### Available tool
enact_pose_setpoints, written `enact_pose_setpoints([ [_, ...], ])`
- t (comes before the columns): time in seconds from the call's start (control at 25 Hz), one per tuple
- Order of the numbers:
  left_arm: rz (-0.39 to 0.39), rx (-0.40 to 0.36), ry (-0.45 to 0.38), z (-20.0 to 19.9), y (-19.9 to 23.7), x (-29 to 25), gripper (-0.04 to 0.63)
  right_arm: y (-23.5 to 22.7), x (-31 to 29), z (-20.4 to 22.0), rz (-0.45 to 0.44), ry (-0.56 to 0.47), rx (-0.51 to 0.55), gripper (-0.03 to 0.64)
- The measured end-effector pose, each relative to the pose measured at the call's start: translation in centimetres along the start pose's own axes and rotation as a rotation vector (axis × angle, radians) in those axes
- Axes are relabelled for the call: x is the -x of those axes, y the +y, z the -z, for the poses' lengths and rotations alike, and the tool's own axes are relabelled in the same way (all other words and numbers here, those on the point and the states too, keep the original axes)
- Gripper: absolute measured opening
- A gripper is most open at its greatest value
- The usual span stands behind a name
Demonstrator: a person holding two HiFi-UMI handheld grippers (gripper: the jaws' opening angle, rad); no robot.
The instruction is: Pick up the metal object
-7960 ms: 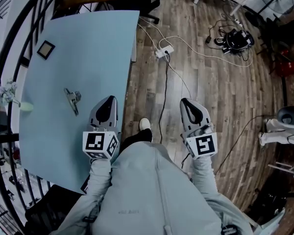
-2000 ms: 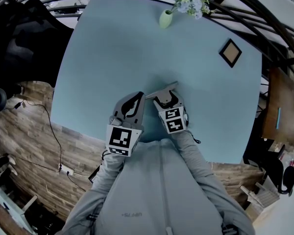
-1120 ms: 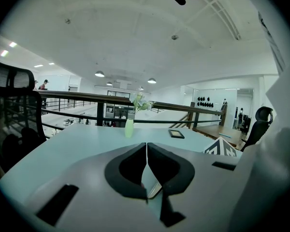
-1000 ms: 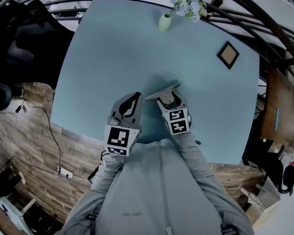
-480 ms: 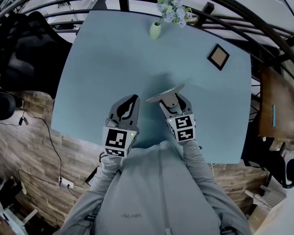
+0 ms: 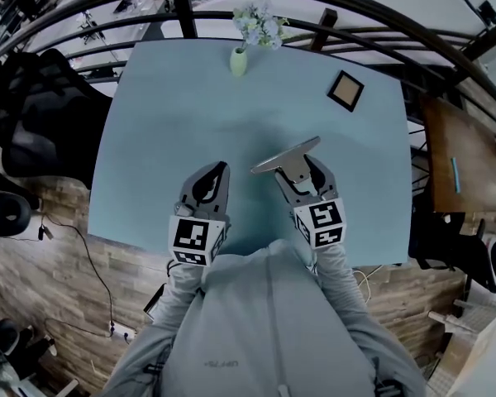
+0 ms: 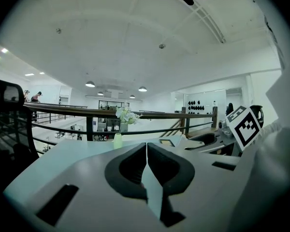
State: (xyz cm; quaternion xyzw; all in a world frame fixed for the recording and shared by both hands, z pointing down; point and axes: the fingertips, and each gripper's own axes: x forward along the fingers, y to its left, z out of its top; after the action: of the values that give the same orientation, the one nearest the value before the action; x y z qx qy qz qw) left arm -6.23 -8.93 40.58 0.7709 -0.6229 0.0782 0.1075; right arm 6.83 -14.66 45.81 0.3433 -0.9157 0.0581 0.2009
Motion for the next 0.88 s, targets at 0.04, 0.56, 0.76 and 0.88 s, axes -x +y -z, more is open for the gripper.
enact_pose_setpoints([
  [0.04, 0.001, -0.003, -0.003, -0.1, -0.1, 0.1, 0.029, -0.2, 0.6, -0.5, 0.007, -0.015, 0.000, 0.301],
  [0.56, 0.041, -0.031, -0.022, -1.3, -2.1, 0.8, 0.029, -2.6, 9.3, -3.8, 0.089, -0.172, -0.079, 0.301],
  [0.76, 0.046, -0.030, -0.023, -1.1, -2.4, 0.9, 0.029, -3.3, 11.1, -4.1, 0.106, -0.201, -0.080, 0.301],
  [0.88, 0.043, -0.027, -0.023, -1.1, -2.4, 0.9, 0.029, -3.5, 11.6, -4.3, 0.100, -0.216, -0.076, 0.301],
])
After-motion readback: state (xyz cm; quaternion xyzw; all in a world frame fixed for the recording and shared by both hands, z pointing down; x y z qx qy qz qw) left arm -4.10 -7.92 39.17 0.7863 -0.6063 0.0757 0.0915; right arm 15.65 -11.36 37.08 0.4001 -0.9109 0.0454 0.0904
